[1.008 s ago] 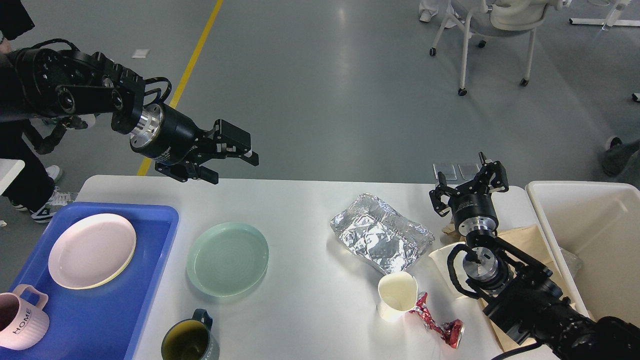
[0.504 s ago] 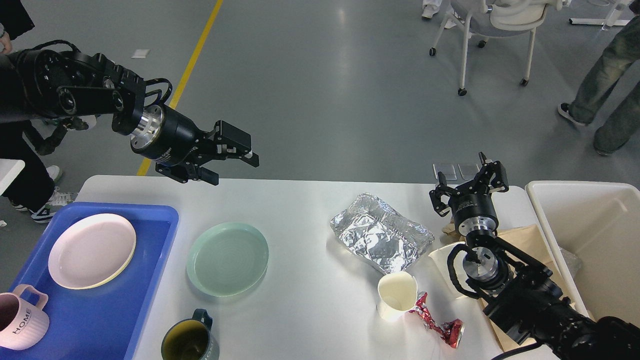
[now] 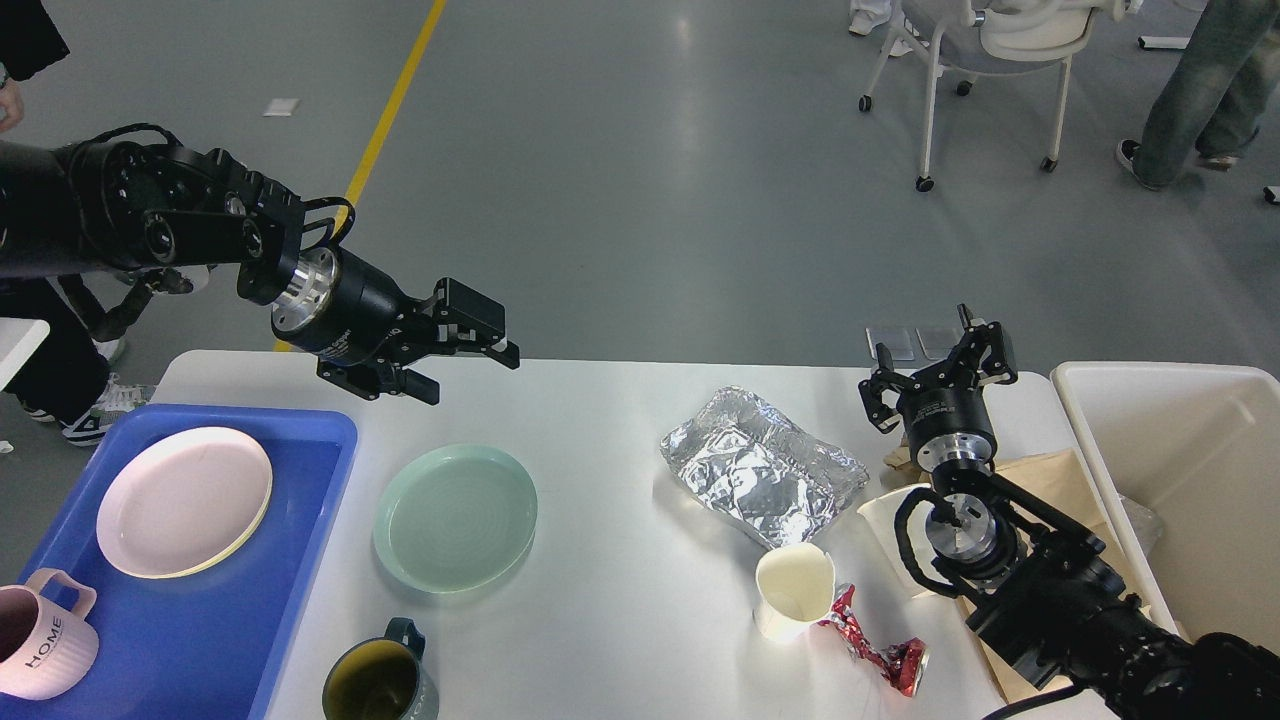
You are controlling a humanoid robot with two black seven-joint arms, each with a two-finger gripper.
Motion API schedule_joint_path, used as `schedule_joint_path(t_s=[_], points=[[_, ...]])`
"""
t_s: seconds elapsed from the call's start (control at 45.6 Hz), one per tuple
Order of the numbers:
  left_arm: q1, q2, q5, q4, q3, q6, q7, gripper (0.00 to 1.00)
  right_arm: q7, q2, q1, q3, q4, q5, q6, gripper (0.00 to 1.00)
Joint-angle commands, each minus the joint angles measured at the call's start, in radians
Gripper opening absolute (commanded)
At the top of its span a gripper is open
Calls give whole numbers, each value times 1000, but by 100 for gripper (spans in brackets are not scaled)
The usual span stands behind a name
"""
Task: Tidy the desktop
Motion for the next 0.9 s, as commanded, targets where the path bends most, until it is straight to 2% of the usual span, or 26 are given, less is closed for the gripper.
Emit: schedule_joint_path(t_s=[0.0,0.132,0.416,0.548,0.658,0.811,0.877], points=[[0,-3,0,-15,0,-5,1,98,0,0,0,0,0,-1,0,100],[-6,0,2,-74,2,-15,-4,98,0,0,1,0,0,-1,0,100],[-13,-3,41,-70,51,-253,-1,98,0,0,1,0,0,1,0,100],[26,-33,216,-101,65,-267,8,98,0,0,1,0,0,-1,0,100],[52,-41,250,-162,111,-210,48,97,0,0,1,0,0,-1,0,100],[92,-61,253,-285,145,-11,181,98,0,0,1,0,0,0,0,100],[118,-61,253,-318,145,72,226,97,0,0,1,0,0,1,0,100]])
